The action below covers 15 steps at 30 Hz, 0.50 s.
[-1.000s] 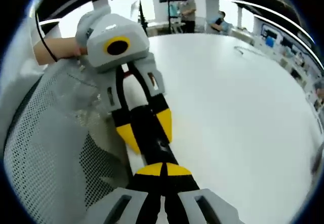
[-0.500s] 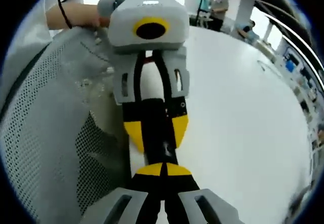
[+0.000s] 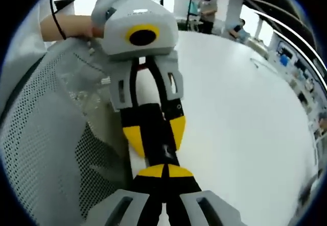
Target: Press the specified remote control buttons in sequence, fully releasing each button before pressing the next.
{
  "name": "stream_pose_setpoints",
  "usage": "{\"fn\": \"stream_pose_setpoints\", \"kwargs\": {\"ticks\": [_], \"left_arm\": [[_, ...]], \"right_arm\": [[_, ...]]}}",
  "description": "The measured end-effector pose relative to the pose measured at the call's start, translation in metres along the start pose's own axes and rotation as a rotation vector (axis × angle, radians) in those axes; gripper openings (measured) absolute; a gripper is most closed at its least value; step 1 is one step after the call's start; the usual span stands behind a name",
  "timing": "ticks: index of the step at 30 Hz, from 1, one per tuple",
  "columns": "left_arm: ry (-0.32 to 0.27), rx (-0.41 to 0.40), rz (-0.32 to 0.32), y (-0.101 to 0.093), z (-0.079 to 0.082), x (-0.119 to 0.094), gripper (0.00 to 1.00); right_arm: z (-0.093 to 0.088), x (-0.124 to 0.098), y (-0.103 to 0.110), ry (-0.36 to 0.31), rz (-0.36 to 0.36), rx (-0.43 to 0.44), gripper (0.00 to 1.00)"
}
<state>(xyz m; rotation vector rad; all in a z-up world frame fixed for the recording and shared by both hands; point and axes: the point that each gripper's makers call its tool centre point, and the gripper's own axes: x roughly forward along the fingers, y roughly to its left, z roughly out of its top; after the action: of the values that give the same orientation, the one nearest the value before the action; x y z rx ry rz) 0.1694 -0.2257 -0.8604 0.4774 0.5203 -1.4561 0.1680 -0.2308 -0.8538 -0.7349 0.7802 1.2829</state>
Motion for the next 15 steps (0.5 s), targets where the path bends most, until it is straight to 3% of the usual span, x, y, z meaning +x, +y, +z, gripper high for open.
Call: {"fn": "stream_pose_setpoints", "kwargs": {"ticks": [4, 7, 8, 15], "left_arm": [[-0.001, -0.002, 0.001, 0.0, 0.0001, 0.0, 0.25], [0.0, -0.001, 0.001, 0.0002, 0.0, 0.0002, 0.25], [0.0, 0.0, 0.0, 0.0002, 0.0, 0.0002, 0.25], [0.002, -0.002, 0.0, 0.0001, 0.0001, 0.0002, 0.25]], "right_arm": [[0.0097, -0.0002, -0.0019, -0.027, 0.0, 0.0, 0.0], [0.0016, 0.0054, 0.0003, 0.03, 0.029, -0.035, 0.0], [0.0072, 0.0039, -0.0003, 0.003, 0.031, -0.05, 0.0], [0.0066, 0.0056, -0.0017, 0.059, 0.054, -0.018, 0.0]]}}
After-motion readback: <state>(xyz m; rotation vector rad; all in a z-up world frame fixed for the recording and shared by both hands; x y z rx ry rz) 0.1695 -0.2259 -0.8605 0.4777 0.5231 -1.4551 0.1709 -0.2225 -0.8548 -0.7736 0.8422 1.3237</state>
